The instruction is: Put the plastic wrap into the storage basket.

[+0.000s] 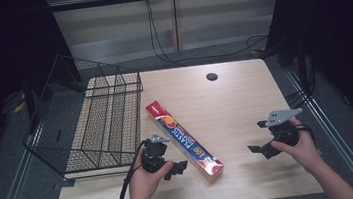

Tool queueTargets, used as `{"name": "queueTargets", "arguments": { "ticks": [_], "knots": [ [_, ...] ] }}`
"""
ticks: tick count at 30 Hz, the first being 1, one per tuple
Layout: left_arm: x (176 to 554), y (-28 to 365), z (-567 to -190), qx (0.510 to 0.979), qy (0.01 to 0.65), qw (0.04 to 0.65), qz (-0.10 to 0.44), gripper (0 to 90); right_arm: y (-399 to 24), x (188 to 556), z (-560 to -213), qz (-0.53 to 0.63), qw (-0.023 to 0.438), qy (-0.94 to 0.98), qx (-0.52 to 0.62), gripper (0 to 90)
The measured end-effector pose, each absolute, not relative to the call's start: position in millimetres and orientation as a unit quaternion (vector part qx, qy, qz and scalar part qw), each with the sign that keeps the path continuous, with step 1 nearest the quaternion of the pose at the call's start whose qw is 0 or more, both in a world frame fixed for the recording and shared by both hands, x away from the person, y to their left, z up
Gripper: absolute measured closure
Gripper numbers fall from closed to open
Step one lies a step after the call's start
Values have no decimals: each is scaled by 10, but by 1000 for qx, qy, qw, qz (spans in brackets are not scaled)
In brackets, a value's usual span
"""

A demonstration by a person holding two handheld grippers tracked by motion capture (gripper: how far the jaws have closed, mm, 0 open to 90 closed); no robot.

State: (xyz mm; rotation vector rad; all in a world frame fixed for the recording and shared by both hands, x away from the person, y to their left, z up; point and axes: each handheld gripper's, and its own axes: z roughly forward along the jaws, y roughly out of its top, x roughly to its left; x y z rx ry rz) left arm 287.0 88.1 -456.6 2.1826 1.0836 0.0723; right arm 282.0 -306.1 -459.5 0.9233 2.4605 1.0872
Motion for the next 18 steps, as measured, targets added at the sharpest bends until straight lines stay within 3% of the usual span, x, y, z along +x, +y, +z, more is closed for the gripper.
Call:
{"name": "queueTargets", "arguments": {
  "ticks": [2, 18],
  "knots": [
    [2866, 874, -4573, 836, 427, 346, 12, 39, -3078, 2813, -4595, 382, 151, 854, 319, 26],
    [3095, 689, -4460, 819, 469, 330, 27, 37, -3153, 2817, -4623, 388, 161, 843, 336, 22]
  ]
}}
